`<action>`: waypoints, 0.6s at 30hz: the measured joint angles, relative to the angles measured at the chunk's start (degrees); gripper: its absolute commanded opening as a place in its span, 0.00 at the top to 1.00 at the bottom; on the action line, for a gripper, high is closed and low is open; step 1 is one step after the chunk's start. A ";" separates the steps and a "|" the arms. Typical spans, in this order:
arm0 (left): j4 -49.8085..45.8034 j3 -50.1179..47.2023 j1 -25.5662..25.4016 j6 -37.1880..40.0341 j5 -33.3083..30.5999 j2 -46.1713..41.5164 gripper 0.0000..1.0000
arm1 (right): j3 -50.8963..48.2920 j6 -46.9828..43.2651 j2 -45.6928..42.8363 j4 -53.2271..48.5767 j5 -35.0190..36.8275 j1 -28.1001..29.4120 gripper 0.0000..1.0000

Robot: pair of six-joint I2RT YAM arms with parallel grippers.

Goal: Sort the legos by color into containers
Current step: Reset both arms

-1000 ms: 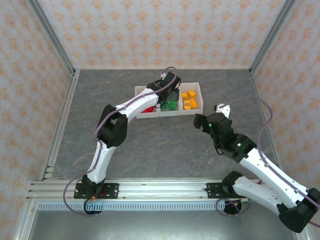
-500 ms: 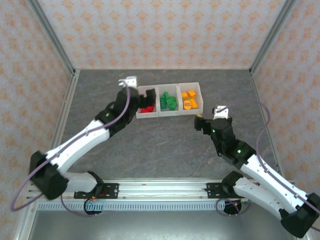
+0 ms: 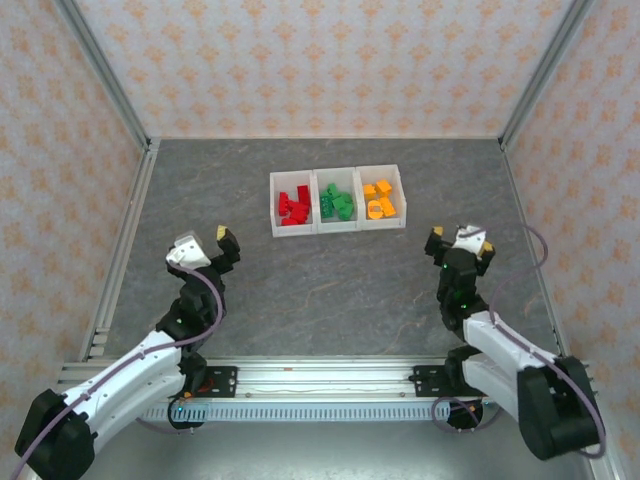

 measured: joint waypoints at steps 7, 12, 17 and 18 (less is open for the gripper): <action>6.86 -1.29 0.31 7.37 0.09 0.44 0.01 | -2.73 0.15 15.78 20.68 -1.90 -1.77 0.00; 11.96 -4.74 2.43 9.84 0.15 2.01 0.01 | -1.86 -1.20 30.40 37.22 -5.77 -2.93 0.00; 17.11 -6.08 6.60 10.75 1.95 6.38 0.01 | 0.02 -0.76 31.15 37.66 -12.20 -6.99 0.00; 18.84 -6.12 7.96 11.17 3.08 7.96 0.01 | 0.96 -0.42 31.01 37.22 -12.59 -7.34 0.00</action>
